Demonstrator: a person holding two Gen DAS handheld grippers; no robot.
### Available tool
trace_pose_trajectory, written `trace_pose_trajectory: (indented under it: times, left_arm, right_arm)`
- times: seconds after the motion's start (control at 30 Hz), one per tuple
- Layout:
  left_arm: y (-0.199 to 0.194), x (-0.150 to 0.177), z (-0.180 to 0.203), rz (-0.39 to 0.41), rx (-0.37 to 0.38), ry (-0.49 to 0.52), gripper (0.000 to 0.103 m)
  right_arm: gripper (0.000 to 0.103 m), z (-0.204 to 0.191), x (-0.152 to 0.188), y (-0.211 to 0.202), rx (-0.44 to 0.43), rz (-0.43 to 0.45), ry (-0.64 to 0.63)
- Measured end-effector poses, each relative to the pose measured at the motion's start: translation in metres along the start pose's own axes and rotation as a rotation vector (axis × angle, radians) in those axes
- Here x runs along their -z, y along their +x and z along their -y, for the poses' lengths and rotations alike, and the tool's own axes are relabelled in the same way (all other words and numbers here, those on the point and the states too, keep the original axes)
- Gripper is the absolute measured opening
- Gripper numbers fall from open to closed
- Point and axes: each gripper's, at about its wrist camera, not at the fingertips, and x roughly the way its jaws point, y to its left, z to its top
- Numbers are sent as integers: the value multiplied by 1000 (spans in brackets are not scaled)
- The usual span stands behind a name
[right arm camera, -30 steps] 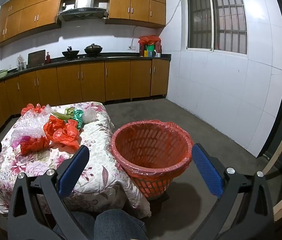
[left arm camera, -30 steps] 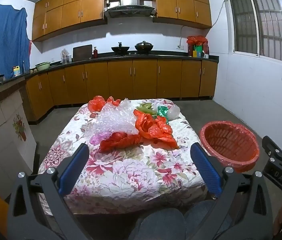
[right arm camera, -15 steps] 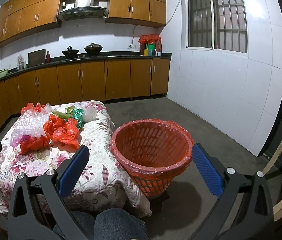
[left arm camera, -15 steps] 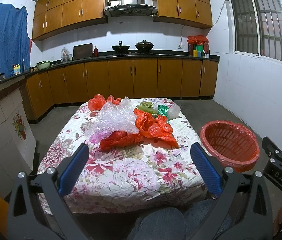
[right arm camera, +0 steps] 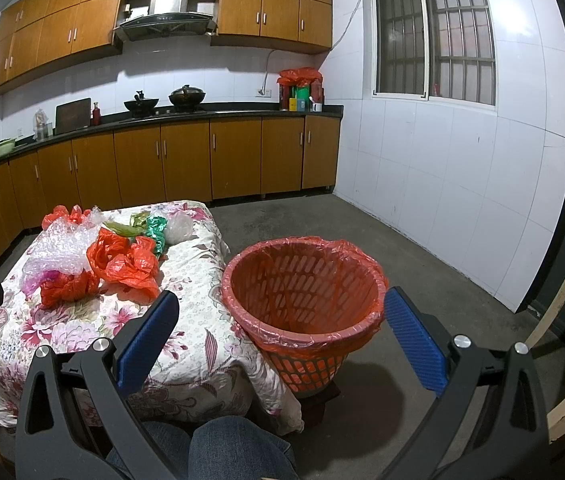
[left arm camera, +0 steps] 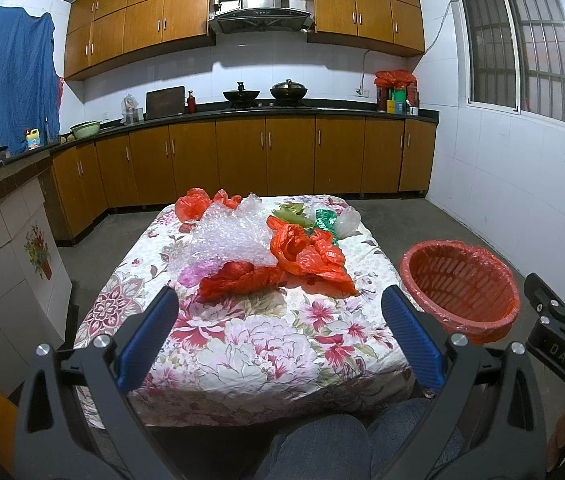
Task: Collect trash
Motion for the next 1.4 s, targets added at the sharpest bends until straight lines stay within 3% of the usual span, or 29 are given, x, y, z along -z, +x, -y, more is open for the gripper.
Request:
trace_pose_trajectory:
  times: [1.4]
  left_arm:
    - [-1, 2, 1, -7, 0, -1, 99]
  right_arm:
    - [101, 1, 1, 3, -1, -7, 1]
